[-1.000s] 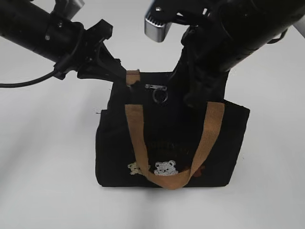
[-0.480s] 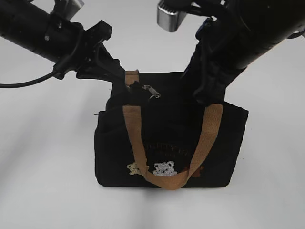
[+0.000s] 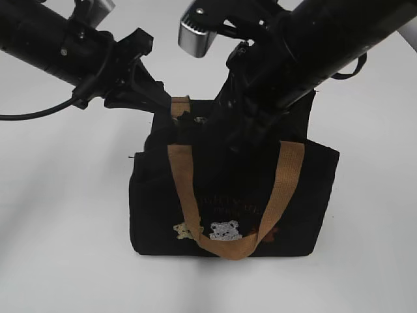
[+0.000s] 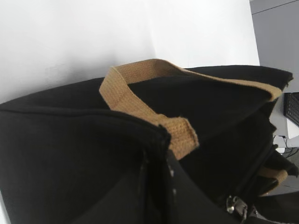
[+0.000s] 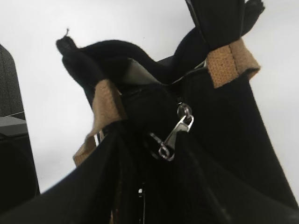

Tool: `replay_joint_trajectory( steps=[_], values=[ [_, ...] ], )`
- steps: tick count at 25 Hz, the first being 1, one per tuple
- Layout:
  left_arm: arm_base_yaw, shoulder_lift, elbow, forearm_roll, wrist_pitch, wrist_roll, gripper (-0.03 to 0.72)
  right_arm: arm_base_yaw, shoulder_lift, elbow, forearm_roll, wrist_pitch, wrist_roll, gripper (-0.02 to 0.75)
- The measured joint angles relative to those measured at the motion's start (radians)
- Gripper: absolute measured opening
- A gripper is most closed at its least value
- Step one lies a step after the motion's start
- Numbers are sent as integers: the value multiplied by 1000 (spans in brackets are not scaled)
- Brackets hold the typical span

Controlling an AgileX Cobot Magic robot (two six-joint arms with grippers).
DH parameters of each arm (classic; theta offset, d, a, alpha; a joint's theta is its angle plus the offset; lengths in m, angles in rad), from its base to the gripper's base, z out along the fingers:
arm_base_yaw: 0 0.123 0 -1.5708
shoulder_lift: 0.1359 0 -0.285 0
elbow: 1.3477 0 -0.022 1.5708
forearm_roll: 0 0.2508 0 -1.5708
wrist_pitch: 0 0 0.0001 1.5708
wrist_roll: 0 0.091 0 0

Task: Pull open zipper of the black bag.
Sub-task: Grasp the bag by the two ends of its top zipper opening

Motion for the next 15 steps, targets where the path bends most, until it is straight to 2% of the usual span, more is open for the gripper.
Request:
replay_joint_trajectory(
  steps=[6, 12, 15],
  values=[
    [1, 0, 0, 0, 4, 0, 20, 0, 25, 0, -47, -79, -2, 290],
    [1, 0, 0, 3, 4, 0, 20, 1, 50, 0, -69, -70, -2, 283],
    [1, 0, 0, 4, 5, 0, 20, 1, 51, 0, -75, -71, -2, 212]
  ],
)
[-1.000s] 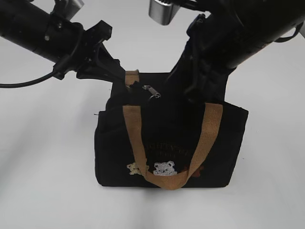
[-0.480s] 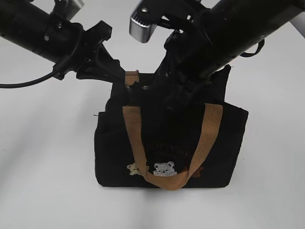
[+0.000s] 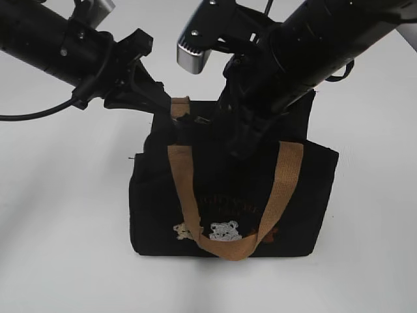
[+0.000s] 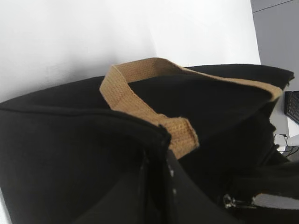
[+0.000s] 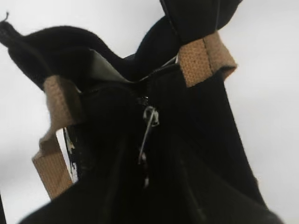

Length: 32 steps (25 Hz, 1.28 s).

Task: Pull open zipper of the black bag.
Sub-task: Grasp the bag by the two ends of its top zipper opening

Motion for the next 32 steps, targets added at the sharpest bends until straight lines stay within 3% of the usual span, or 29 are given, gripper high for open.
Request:
replay_joint_trajectory(
  steps=[4, 15, 21, 27, 32],
  values=[
    [0, 0, 0, 0, 2, 0, 20, 0, -1, 0, -23, -4, 1, 36],
    [-5, -8, -1, -21, 17, 1, 19, 2, -90, 0, -211, 74, 151, 33],
    [-11, -8, -1, -28, 21, 1, 18, -5, -119, -1, -248, 149, 235, 32],
    [-15, -8, -1, -40, 20, 0, 17, -94, -123, -7, -246, 209, 322, 29],
    [-9, -8, -1, 31, -9, 0, 17, -177, -129, -8, -279, 248, 368, 29]
  ],
)
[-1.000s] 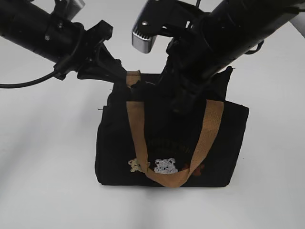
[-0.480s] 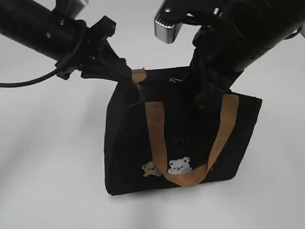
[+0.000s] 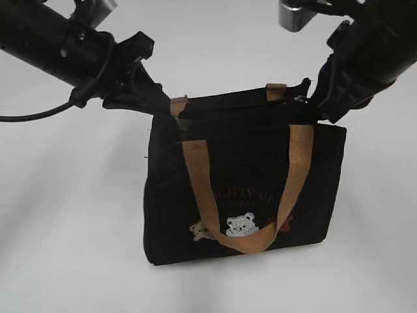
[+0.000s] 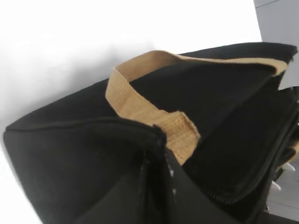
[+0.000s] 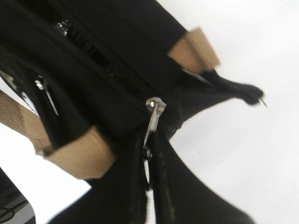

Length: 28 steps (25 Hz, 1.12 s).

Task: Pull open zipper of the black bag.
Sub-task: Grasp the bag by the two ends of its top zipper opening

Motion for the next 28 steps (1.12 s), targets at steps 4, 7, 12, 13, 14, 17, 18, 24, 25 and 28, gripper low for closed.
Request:
replay_joint_trajectory(
  steps=[4, 7, 12, 13, 14, 17, 18, 24, 25, 28],
  values=[
    [5, 0, 0, 32, -4, 0, 15, -63, -8, 0, -19, 3, 34, 25],
    [5, 0, 0, 34, -4, 0, 15, -121, -10, 0, -19, 8, 69, 25],
    [5, 0, 0, 35, -1, 0, 15, -203, -10, -1, -18, 30, 101, 25],
    [5, 0, 0, 35, -1, 0, 15, -205, -11, -1, -13, 35, 104, 25],
    [5, 0, 0, 37, 0, 0, 15, -206, -11, -1, 4, 39, 107, 25],
    [5, 0, 0, 43, 6, 0, 26, -207, -11, -1, 79, 50, 113, 68],
    [5, -2, 0, 49, 9, 0, 43, -207, -12, -1, 106, 59, 114, 115],
    [7, -129, 1, 186, 28, 0, 309, -207, -61, -1, 143, 150, 227, 511],
    [7, -161, 0, 219, 41, -1, 345, -207, -80, -1, 136, 174, 244, 539],
    [7, -258, 3, 314, 104, -41, 382, -207, -150, 19, 121, 232, 264, 571]
  ],
)
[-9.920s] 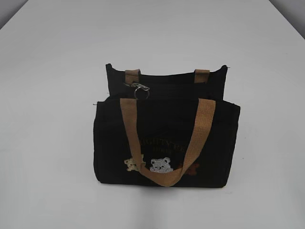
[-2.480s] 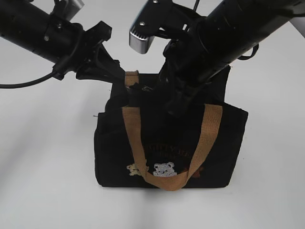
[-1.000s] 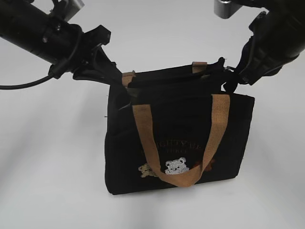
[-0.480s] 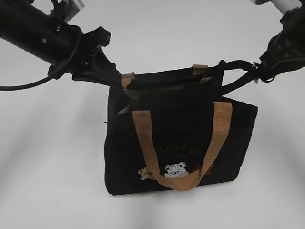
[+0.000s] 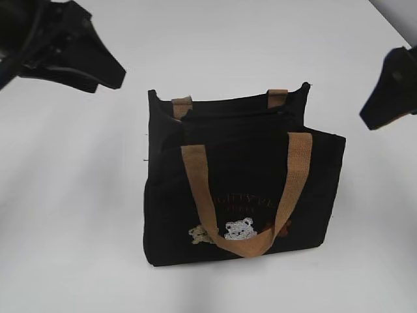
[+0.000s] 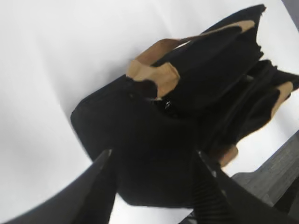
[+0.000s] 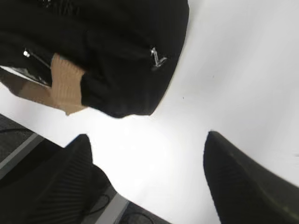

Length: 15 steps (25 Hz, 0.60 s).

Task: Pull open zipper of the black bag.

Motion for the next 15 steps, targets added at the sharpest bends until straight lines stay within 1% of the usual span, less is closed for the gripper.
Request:
replay_joint_trajectory(
  steps=[2, 4, 9, 12, 15],
  values=[
    [0, -73, 24, 55, 41, -52, 387, 0, -71, 47, -5, 16, 5, 577],
    [0, -166, 78, 115, 72, -104, 391, 0, -150, 114, -11, 24, 9, 580],
    [0, -450, 326, 212, 100, -228, 391, 0, -408, 314, -17, 32, 38, 580],
    [0, -687, 469, 260, 107, -275, 391, 0, -606, 416, -31, 36, 55, 580],
    [0, -901, 564, 317, 118, -294, 391, 0, -775, 500, -70, 46, 99, 580]
  ],
)
